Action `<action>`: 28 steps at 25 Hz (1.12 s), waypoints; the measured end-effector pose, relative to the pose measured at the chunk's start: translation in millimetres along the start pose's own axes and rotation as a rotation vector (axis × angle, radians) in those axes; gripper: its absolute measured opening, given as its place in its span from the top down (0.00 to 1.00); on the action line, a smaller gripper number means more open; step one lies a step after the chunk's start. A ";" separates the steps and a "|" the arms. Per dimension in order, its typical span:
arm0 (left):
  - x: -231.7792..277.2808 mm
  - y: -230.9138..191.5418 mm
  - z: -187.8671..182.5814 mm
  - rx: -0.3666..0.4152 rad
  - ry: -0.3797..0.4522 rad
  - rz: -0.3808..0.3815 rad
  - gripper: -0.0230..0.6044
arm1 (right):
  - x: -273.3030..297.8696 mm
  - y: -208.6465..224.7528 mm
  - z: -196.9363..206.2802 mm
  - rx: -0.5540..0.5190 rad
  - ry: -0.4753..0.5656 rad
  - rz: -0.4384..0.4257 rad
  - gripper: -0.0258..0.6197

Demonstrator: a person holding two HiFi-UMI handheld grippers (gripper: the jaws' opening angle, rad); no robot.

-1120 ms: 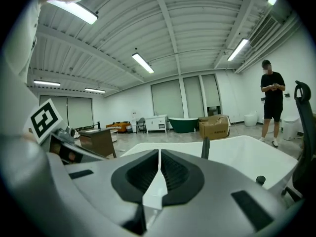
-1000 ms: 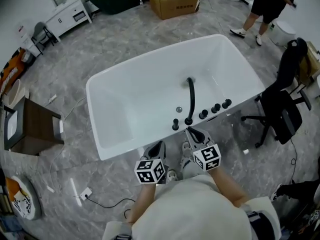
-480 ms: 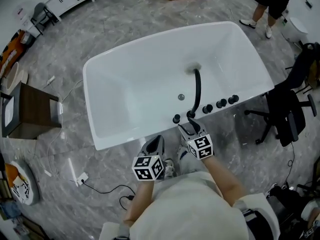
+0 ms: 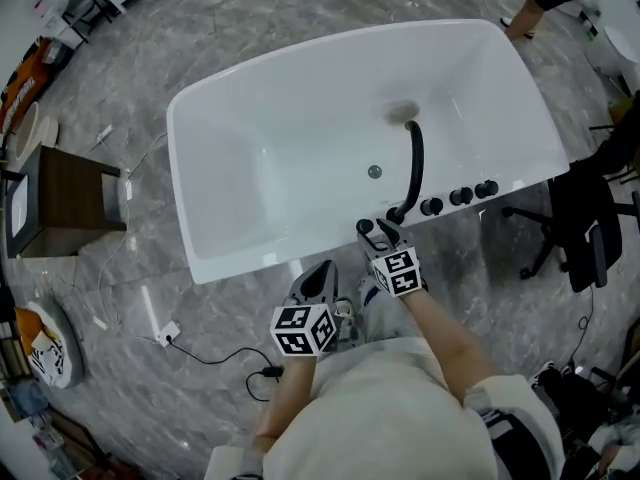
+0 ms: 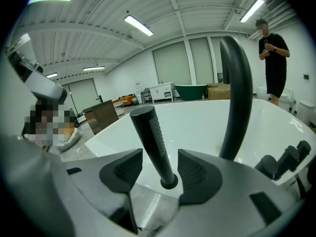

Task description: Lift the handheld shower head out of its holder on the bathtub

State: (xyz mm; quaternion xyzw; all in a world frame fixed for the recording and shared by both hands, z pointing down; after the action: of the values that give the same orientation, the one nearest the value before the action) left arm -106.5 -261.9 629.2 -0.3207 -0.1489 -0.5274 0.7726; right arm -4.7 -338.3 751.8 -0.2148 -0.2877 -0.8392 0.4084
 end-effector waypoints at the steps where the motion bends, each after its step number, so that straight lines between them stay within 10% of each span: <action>1: 1.7 -2.5 -0.5 -0.004 0.001 -0.004 0.93 | 5.6 0.4 1.3 -0.005 -0.010 -0.003 0.61; 28: -32.4 -10.1 -4.1 0.019 0.028 -0.005 0.93 | -7.4 -16.3 -19.1 -0.092 -0.028 0.076 0.74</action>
State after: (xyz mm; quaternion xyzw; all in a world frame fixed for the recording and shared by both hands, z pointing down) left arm -129.1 -243.7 611.1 -0.3054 -0.1438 -0.5324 0.7763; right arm -16.0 -338.6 728.3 -0.2559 -0.2460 -0.8325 0.4254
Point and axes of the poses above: the fingertips, and each gripper's own axes: x forward along the fingers, y to its right, z out of its underside, the point moved 2 cm from there along -x, backward along the fingers, and after that the axes turned 9 degrees about x, right-handed, at the moved point
